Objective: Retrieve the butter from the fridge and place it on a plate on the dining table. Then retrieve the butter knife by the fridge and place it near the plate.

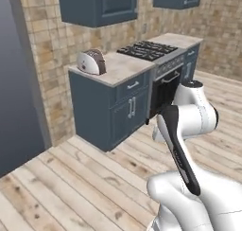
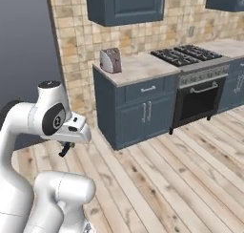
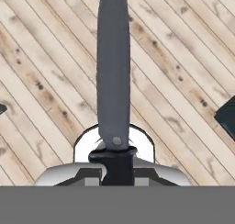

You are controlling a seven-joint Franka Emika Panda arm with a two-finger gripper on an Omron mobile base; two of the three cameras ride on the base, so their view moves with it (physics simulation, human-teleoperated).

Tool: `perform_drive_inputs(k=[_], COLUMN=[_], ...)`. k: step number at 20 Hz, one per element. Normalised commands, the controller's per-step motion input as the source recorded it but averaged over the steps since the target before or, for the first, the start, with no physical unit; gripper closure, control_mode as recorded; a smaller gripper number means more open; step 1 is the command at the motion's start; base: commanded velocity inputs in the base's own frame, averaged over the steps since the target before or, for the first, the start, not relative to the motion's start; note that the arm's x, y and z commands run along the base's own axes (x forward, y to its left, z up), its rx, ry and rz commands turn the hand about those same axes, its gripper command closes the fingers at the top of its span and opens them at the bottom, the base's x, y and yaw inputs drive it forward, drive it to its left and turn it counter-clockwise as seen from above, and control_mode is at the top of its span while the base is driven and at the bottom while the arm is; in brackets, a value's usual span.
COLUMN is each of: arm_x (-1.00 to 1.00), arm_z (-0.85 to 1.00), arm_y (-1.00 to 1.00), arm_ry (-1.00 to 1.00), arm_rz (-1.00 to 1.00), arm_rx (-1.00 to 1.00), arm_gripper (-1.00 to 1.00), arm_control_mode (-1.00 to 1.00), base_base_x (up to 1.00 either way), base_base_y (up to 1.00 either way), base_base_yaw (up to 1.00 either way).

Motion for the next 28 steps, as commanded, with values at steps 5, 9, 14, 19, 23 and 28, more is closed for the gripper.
perform_drive_inputs(k=[5, 9, 14, 19, 23, 28], arm_x=[0.0, 0.0, 0.0, 0.0, 0.0, 0.0], arm_z=[0.0, 0.0, 0.0, 0.0, 0.0, 0.0], arm_y=[0.0, 0.0, 0.0, 0.0, 0.0, 0.0], arm_ry=[0.0, 0.0, 0.0, 0.0, 0.0, 0.0], arm_rz=[0.0, 0.0, 0.0, 0.0, 0.0, 0.0], arm_rx=[0.0, 0.0, 0.0, 0.0, 0.0, 0.0], arm_gripper=[1.0, 1.0, 1.0, 1.0, 1.0, 1.0], arm_control_mode=[1.0, 1.0, 1.0, 1.0, 1.0, 1.0], base_base_x=[0.71, 0.79, 0.85, 0.95, 0.98, 0.94], base_base_y=[-0.09, 0.0, 0.0, 0.03, 0.51, 0.73], base_base_yaw=[-0.63, -0.63, -0.61, -0.58, -0.48, -0.44])
